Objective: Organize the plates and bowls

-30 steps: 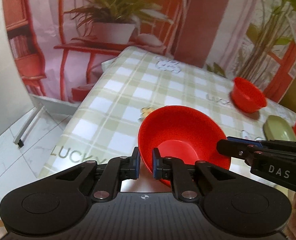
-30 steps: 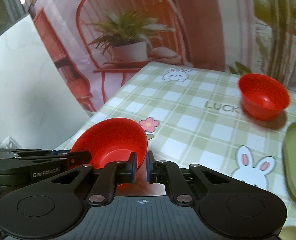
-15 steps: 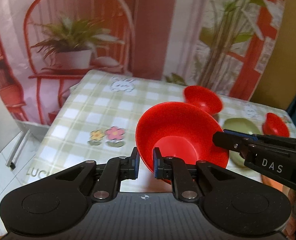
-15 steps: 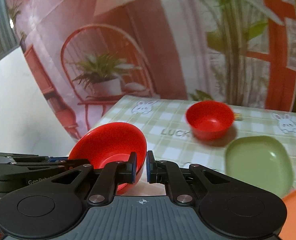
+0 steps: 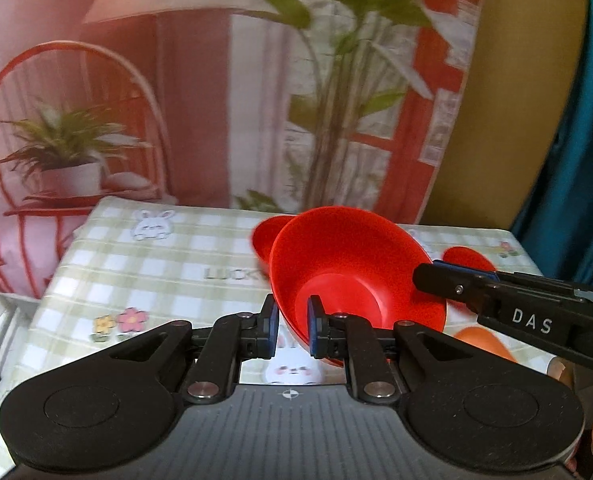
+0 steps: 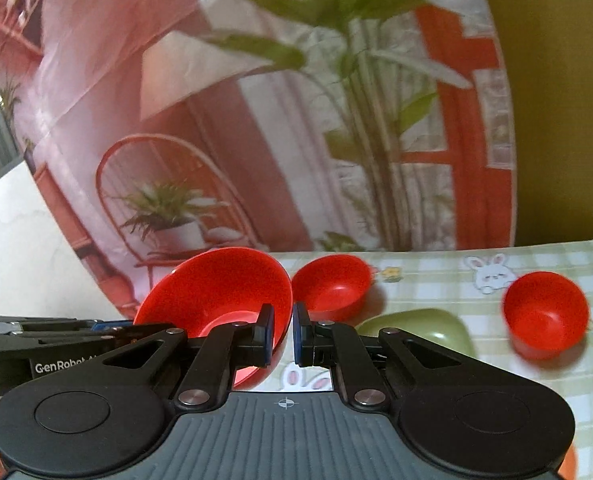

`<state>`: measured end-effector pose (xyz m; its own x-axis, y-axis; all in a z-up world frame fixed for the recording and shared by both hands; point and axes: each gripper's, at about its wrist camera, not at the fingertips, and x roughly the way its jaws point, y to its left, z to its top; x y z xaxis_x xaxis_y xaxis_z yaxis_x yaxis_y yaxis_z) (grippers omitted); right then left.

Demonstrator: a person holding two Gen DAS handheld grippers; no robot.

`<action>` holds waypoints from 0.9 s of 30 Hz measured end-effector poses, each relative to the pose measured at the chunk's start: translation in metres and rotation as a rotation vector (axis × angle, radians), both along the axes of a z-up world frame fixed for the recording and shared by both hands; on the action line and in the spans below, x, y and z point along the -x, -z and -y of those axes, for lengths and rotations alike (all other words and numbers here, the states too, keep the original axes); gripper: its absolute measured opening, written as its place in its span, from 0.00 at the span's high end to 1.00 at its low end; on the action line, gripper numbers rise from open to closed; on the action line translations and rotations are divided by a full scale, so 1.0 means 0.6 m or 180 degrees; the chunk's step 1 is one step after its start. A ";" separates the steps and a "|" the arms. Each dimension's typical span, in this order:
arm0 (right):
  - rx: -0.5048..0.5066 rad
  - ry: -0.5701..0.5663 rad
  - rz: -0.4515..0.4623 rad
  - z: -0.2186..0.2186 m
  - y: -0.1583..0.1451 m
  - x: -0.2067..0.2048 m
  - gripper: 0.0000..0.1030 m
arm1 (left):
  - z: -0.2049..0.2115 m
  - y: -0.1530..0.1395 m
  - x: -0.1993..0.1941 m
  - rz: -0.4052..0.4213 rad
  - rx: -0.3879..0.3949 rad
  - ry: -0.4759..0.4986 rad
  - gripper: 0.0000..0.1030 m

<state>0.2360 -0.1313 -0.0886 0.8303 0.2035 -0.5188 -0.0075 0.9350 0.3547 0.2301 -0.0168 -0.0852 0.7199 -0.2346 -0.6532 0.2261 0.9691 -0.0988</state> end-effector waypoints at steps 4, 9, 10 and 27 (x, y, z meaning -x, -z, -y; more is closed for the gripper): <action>0.0031 0.0063 -0.0005 0.026 0.002 0.000 0.91 | 0.023 0.000 -0.008 -0.0006 0.0013 0.0078 0.85; 0.0039 0.0086 -0.0029 0.039 0.010 -0.025 0.91 | 0.029 0.006 -0.037 -0.0015 0.0024 0.0101 0.85; 0.0052 0.0086 -0.0033 0.041 0.012 -0.032 0.91 | 0.030 0.006 -0.043 -0.0019 0.0021 0.0111 0.85; 0.0169 0.0018 -0.0181 0.048 0.091 -0.237 0.91 | -0.005 0.081 -0.244 -0.0119 0.0186 0.0032 0.85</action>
